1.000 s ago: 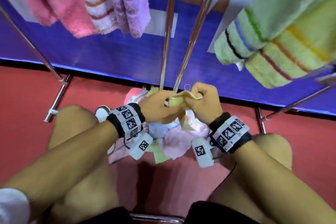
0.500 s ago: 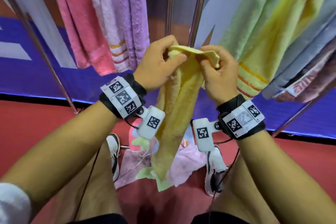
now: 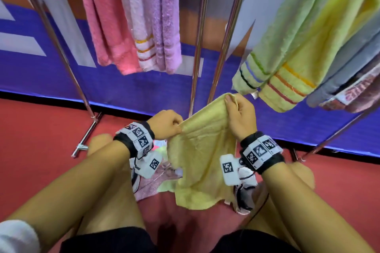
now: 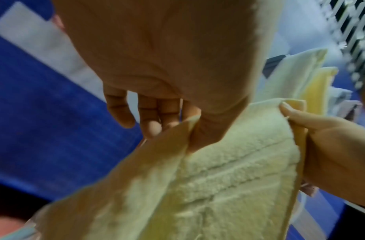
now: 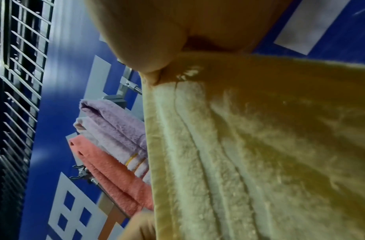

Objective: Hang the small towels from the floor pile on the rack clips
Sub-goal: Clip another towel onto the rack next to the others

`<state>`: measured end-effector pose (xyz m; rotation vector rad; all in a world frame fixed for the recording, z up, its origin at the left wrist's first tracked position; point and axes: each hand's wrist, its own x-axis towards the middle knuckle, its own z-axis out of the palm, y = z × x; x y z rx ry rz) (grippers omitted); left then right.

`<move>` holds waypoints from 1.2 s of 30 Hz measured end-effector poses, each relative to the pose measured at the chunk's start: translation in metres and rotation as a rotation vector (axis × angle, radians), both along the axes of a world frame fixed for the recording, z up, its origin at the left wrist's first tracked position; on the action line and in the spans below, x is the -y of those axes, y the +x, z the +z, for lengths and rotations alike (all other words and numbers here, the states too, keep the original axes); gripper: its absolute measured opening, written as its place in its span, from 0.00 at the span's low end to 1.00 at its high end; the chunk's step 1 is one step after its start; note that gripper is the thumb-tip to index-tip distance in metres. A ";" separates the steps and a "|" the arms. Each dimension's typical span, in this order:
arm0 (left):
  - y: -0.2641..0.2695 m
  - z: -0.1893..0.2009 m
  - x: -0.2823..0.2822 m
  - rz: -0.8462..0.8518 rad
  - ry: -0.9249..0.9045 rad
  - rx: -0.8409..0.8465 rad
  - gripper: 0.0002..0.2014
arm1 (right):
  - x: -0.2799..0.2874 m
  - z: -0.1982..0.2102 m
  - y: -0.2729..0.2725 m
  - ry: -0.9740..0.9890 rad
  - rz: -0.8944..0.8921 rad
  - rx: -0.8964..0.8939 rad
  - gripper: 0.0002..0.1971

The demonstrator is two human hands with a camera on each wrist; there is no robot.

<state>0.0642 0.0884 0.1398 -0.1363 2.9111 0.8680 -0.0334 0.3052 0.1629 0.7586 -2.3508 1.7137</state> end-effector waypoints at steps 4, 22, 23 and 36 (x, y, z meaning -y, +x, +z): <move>0.012 -0.039 0.005 0.081 0.059 0.168 0.11 | 0.000 -0.020 -0.001 -0.012 -0.097 0.049 0.22; 0.010 -0.082 0.017 0.387 0.341 -0.098 0.06 | -0.048 -0.108 -0.029 0.237 -0.369 0.346 0.16; 0.005 -0.079 0.014 0.378 0.380 -0.116 0.05 | -0.046 -0.110 -0.026 0.253 -0.321 0.360 0.10; 0.012 -0.093 -0.054 0.578 1.028 -0.022 0.09 | 0.001 -0.110 0.047 0.103 0.204 0.582 0.14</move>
